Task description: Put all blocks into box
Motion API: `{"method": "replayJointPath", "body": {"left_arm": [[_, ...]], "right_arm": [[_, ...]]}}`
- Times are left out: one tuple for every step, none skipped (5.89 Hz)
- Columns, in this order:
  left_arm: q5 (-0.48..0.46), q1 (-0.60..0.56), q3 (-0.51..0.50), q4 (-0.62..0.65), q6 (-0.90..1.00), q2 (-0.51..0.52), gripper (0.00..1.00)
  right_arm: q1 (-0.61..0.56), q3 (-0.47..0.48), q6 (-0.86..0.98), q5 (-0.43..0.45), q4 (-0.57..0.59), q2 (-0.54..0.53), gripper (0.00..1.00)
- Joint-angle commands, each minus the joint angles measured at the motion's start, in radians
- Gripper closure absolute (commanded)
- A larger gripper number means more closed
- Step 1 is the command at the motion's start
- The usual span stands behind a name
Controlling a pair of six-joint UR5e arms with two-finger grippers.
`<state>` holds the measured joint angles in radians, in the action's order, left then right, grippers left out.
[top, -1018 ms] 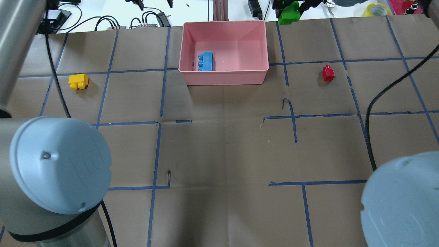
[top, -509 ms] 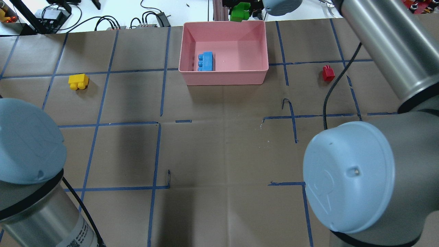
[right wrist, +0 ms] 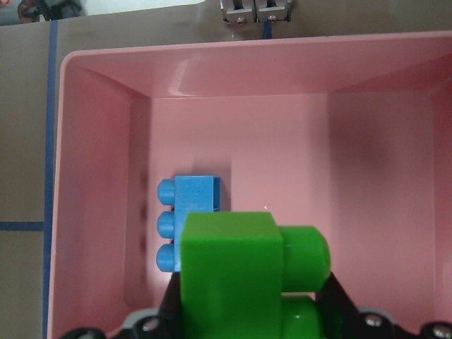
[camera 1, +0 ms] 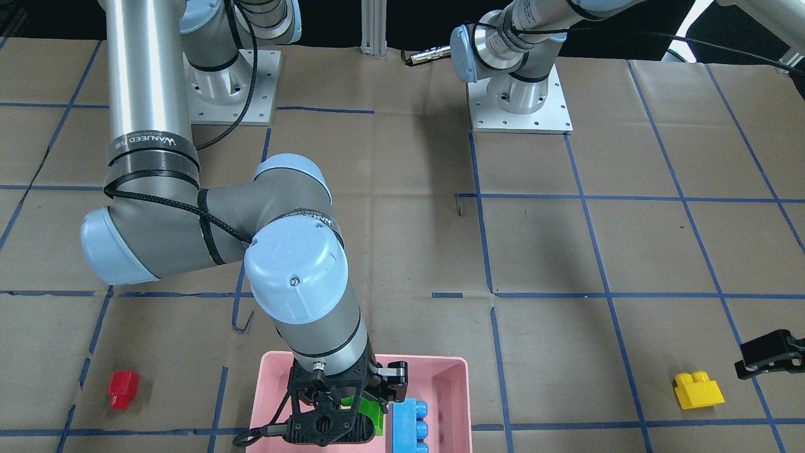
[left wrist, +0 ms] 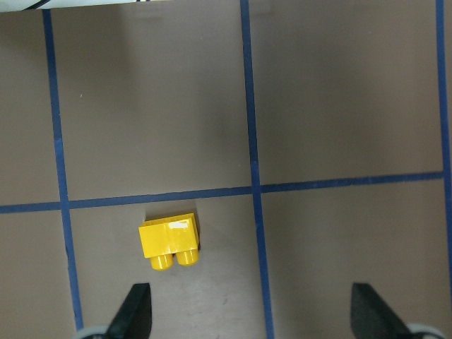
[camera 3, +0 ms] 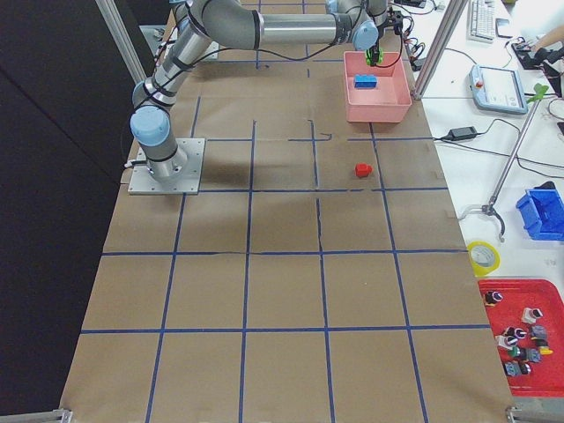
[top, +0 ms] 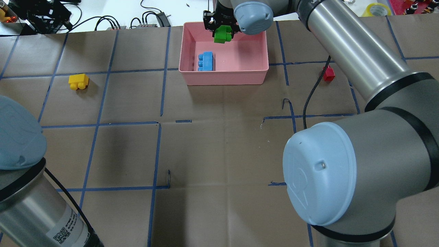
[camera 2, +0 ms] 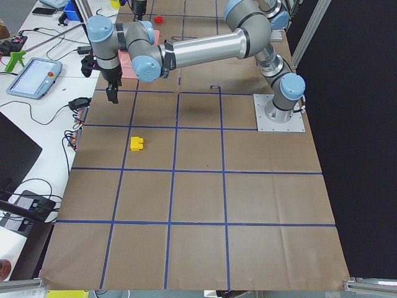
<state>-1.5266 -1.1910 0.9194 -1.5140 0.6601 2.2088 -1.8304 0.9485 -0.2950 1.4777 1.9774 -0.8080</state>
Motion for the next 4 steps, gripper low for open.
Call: {"method": "replayJointPath", "body": {"left_arm": [[0.002, 0.036, 0.024, 0.005, 0.470, 0.003, 0.00], [-0.006, 0.060, 0.025, 0.001, 0.712, 0.003, 0.00], [-0.004, 0.094, 0.036, 0.001, 0.925, 0.005, 0.00], [-0.004, 0.128, 0.051, 0.001, 1.046, 0.005, 0.00]], "right_arm": [[0.002, -0.008, 0.005, -0.003, -0.002, 0.012, 0.01], [0.006, -0.007, 0.002, -0.007, -0.006, 0.001, 0.01], [0.010, -0.007, 0.007, -0.004, -0.006, -0.005, 0.01], [0.022, -0.002, 0.022, 0.006, -0.009, -0.022, 0.01]]}}
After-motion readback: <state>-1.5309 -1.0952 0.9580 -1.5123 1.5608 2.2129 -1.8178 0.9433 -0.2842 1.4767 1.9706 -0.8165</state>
